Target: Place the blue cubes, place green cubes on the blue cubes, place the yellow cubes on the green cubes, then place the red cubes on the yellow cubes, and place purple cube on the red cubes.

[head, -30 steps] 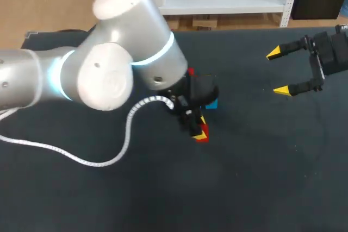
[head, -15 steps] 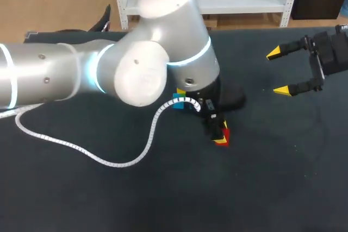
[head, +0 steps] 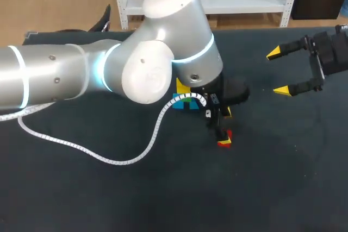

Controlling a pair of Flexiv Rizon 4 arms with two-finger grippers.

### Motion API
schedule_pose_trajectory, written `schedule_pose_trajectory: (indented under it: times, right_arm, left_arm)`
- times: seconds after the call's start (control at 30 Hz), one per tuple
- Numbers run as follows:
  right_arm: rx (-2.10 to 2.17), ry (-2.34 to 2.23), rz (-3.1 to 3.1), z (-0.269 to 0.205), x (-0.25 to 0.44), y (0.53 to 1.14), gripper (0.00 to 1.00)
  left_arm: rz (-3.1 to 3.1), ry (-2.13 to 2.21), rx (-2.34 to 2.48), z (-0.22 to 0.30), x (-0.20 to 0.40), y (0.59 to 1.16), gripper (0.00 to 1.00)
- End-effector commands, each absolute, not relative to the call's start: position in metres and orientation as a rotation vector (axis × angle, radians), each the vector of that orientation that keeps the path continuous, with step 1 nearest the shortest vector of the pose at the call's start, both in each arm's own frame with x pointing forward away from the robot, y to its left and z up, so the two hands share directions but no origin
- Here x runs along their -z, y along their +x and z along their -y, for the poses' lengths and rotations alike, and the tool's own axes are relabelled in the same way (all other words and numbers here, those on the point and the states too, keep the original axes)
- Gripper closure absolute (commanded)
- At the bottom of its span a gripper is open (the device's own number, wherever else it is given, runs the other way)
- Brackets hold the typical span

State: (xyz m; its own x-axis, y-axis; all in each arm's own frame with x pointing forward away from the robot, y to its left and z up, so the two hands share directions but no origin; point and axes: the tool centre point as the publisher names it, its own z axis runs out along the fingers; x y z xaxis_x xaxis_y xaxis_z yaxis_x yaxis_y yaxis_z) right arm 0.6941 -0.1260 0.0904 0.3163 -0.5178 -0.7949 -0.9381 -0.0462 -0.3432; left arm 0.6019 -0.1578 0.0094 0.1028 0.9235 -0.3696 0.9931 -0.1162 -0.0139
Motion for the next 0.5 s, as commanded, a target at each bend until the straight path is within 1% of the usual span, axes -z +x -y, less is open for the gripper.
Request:
schedule_pose_trajectory:
  times: [0.03,0.2,0.37,0.5]
  right_arm:
    - [-0.595,-1.697,-1.327,0.126,-0.091,0.694,0.0]
    - [-0.595,-1.697,-1.327,0.126,-0.091,0.694,0.0]
    - [-0.595,-1.697,-1.327,0.126,-0.091,0.694,0.0]
    - [-0.595,-1.697,-1.327,0.126,-0.091,0.694,0.0]
  left_arm:
    - [-1.807,2.105,0.344,0.123,-0.051,0.574,0.0]
    - [-1.701,2.144,0.272,0.09,-0.096,0.551,0.0]
    - [-1.773,2.094,0.25,0.04,-0.118,0.541,0.0]
    - [-1.851,1.991,0.287,-0.002,-0.126,0.549,0.0]
